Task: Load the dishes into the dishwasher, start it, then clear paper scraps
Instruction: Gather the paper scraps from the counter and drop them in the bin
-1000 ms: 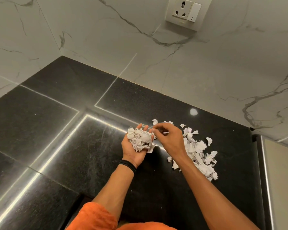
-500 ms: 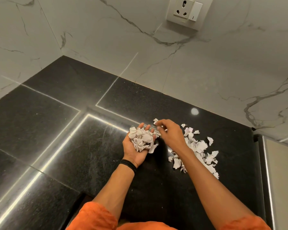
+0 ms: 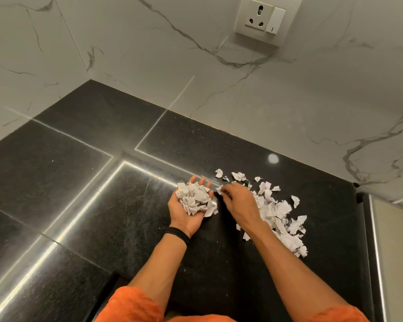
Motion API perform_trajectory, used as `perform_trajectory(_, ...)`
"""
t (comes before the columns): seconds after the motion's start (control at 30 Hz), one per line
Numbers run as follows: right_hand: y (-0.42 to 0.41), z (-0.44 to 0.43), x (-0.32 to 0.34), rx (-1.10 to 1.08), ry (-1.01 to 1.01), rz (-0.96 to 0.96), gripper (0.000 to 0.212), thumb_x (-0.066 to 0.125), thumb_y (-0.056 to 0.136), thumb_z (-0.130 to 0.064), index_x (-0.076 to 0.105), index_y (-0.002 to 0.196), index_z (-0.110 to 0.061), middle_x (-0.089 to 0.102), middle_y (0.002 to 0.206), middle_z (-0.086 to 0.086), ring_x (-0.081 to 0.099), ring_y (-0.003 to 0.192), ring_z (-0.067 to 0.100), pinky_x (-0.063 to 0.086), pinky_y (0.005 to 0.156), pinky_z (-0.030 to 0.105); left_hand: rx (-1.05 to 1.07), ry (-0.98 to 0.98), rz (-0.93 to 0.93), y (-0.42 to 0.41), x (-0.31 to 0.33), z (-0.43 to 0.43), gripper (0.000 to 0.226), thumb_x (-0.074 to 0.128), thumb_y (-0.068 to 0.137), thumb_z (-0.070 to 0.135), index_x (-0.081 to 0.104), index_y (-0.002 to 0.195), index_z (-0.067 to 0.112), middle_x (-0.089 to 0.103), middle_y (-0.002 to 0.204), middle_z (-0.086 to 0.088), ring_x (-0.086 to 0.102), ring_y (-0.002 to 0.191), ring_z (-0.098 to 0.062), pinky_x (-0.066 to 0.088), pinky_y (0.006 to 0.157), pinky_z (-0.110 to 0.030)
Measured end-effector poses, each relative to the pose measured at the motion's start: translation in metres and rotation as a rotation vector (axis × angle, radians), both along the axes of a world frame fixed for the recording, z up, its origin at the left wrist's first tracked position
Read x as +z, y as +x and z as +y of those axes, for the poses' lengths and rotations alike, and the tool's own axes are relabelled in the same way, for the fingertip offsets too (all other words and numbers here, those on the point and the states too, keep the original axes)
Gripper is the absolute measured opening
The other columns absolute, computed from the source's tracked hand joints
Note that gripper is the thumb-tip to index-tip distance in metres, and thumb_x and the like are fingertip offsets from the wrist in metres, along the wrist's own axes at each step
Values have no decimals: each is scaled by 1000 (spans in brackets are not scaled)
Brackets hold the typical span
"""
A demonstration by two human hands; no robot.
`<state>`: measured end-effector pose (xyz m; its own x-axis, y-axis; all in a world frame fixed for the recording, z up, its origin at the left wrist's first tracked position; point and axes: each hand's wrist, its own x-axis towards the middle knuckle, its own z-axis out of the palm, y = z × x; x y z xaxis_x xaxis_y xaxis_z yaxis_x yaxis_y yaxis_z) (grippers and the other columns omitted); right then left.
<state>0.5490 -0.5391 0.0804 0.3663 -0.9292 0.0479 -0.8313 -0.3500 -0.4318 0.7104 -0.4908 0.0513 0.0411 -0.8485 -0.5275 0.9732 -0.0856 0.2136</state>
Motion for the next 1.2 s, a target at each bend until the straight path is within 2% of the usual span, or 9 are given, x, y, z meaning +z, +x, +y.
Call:
perform_trajectory(0.1, 2, 2, 17, -112, -21, -223, 13, 68, 95, -26, 75, 105, -21, 69, 96, -9, 61, 89, 7, 53, 80, 28, -2, 5, 9, -3, 1, -1, 53, 35, 104, 40, 56, 142, 9, 59, 143, -19, 52, 137, -39, 42, 111, -52)
perform_trajectory(0.23, 21, 8, 47, 88, -46, -382, 15, 68, 95, -33, 73, 106, -24, 65, 95, -13, 58, 89, 4, 48, 78, 22, -26, 10, 5, -8, 5, -1, 55, 38, 102, 40, 54, 145, 9, 56, 146, -20, 55, 131, -34, 44, 112, -49)
perform_trajectory(0.37, 30, 11, 49, 228, 42, -302, 17, 71, 93, -30, 75, 110, -30, 61, 96, -11, 53, 90, 4, 43, 79, 19, -59, -20, 4, -11, 13, -1, 49, 33, 104, 40, 65, 128, 12, 72, 116, -19, 74, 98, -34, 62, 79, -45)
perform_trajectory(0.5, 16, 9, 47, 8, 127, -505, 13, 67, 97, -19, 74, 103, -28, 67, 99, -12, 62, 89, 3, 50, 77, 19, -19, -17, 22, -4, 6, -4, 50, 36, 104, 39, 58, 139, 11, 58, 143, -19, 56, 130, -37, 42, 112, -52)
perform_trajectory(0.6, -3, 10, 28, -136, 184, -253, 22, 63, 97, -14, 71, 113, -26, 67, 111, -10, 62, 99, 4, 52, 85, 24, 16, -23, 42, 5, 2, -5, 52, 36, 104, 39, 56, 142, 10, 56, 146, -20, 51, 137, -38, 46, 106, -52)
perform_trajectory(0.7, -9, 25, 7, -38, 336, -40, 36, 71, 92, -26, 66, 128, -27, 62, 118, -6, 59, 103, 10, 51, 92, 29, 35, -19, 28, 11, 1, -5, 50, 35, 103, 38, 60, 136, 10, 57, 145, -19, 52, 136, -38, 44, 108, -51)
perform_trajectory(0.77, -6, 35, -4, 46, 288, 8, 39, 74, 89, -33, 67, 127, -28, 58, 116, -7, 54, 106, 11, 49, 93, 31, 29, -21, 34, 13, 2, -5, 49, 35, 103, 38, 61, 134, 10, 57, 145, -19, 53, 135, -37, 44, 108, -51)
perform_trajectory(0.97, 0, 40, -4, 137, 139, 23, 18, 63, 95, -16, 74, 109, -19, 66, 104, -2, 59, 99, 13, 49, 92, 33, 37, -19, 38, 12, 6, -4, 48, 36, 104, 38, 61, 135, 10, 56, 145, -20, 51, 137, -37, 45, 107, -52)
perform_trajectory(1.2, 9, 32, 32, -169, 139, -492, 10, 74, 91, -24, 76, 100, -25, 70, 92, -16, 64, 88, -1, 51, 76, 14, 2, -25, 25, 3, 9, -3, 54, 35, 105, 40, 52, 146, 10, 55, 147, -20, 49, 139, -38, 44, 107, -53)
